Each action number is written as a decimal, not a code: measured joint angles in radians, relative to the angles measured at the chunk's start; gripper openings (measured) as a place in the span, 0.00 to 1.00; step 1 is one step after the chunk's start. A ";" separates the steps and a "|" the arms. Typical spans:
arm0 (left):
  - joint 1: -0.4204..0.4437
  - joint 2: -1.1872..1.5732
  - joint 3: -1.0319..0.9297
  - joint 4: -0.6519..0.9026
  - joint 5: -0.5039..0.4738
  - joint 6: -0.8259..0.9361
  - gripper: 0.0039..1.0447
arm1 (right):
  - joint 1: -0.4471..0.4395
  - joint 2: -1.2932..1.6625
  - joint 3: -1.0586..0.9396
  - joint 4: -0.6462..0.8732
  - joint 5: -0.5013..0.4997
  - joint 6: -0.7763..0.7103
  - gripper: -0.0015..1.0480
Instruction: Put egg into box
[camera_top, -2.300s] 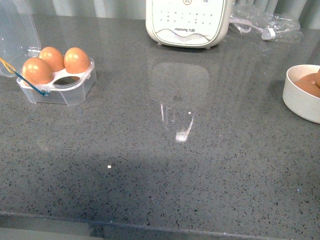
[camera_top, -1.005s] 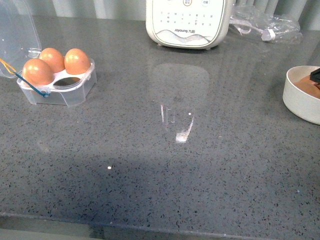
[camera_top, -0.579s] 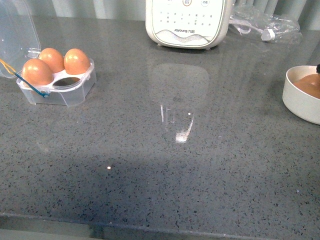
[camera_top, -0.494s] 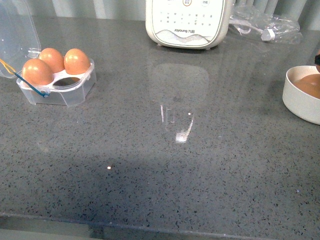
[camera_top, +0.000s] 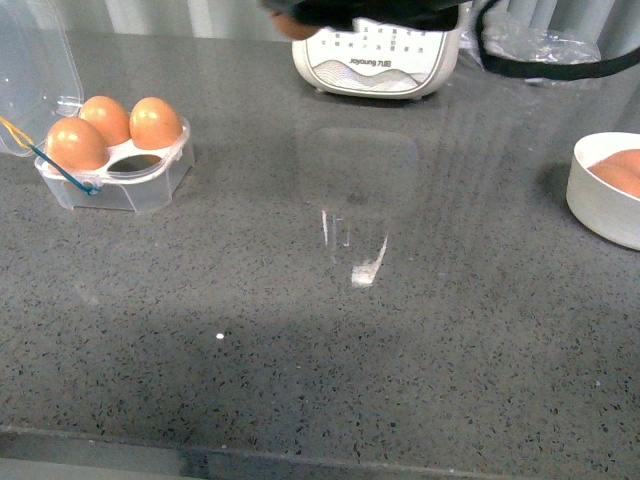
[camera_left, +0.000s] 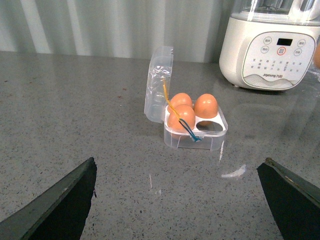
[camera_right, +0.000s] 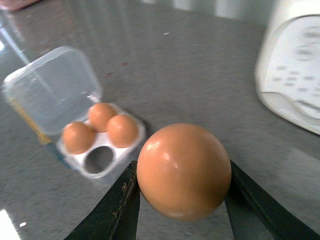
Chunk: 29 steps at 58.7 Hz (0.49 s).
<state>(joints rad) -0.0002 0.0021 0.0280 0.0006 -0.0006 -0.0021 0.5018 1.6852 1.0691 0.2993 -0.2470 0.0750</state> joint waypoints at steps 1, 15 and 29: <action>0.000 0.000 0.000 0.000 0.000 0.000 0.94 | 0.015 0.012 0.010 -0.006 -0.007 -0.002 0.39; 0.000 0.000 0.000 0.000 0.000 0.000 0.94 | 0.105 0.116 0.112 -0.066 -0.043 -0.040 0.39; 0.000 0.000 0.000 0.000 0.000 0.000 0.94 | 0.123 0.207 0.218 -0.106 -0.053 -0.048 0.39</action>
<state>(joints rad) -0.0002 0.0021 0.0280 0.0006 -0.0006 -0.0021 0.6247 1.8923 1.2873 0.1928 -0.3000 0.0273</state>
